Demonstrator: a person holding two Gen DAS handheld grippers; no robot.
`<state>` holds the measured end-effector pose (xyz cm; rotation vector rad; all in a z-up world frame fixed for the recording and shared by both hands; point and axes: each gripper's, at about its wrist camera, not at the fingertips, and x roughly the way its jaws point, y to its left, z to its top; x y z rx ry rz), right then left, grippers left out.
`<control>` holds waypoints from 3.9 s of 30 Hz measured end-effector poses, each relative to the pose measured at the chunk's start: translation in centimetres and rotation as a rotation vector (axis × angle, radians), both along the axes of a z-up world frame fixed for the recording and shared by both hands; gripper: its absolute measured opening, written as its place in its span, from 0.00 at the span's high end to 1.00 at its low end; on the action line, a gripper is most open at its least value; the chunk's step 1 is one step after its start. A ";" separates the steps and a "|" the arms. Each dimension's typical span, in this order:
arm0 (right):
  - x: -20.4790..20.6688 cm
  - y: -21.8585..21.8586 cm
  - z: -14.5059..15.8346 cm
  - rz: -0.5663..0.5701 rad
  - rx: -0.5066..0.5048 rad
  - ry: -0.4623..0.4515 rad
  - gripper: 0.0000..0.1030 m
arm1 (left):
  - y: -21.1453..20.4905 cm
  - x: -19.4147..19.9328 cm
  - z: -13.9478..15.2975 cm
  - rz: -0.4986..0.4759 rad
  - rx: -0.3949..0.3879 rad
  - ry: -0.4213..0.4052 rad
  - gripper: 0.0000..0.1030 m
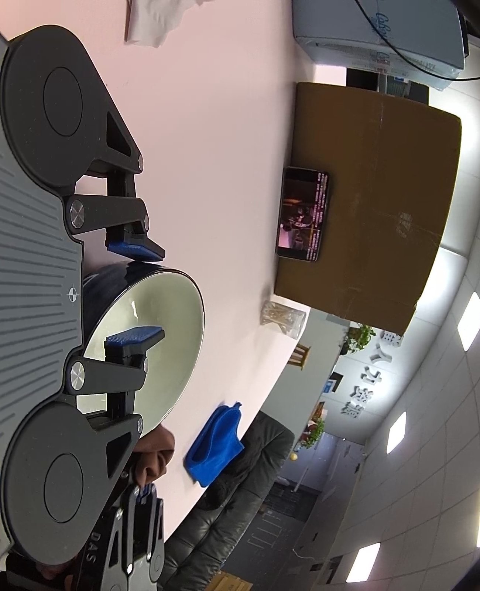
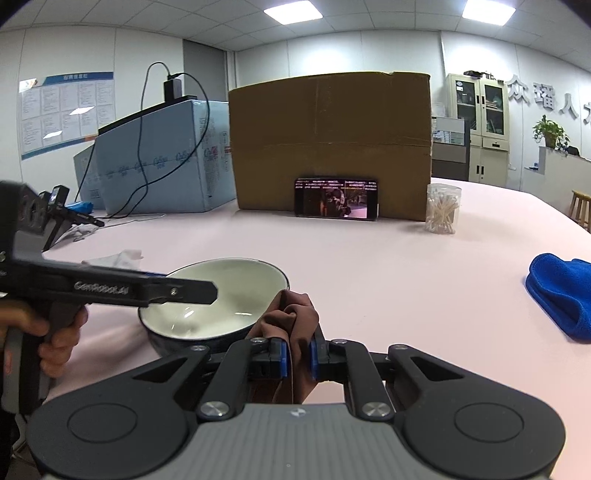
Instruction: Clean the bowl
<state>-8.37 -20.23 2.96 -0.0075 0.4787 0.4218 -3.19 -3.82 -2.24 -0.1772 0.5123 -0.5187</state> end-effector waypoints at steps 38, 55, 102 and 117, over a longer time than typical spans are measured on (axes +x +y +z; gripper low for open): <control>0.1 -0.4 -0.1 -0.021 0.056 0.008 0.86 | -0.5 0.3 -0.3 -0.019 0.008 0.022 0.63; -0.5 -0.3 -0.4 0.005 0.066 0.027 0.86 | -0.6 0.1 -0.3 -0.031 0.012 0.019 0.59; 0.2 -1.4 -0.6 -0.052 0.096 0.002 0.85 | -0.2 -2.0 0.2 -0.070 0.056 -0.005 0.73; -4.4 -1.6 -1.2 0.045 0.114 0.045 0.86 | 0.5 -2.8 -1.0 0.019 -0.069 -0.001 0.74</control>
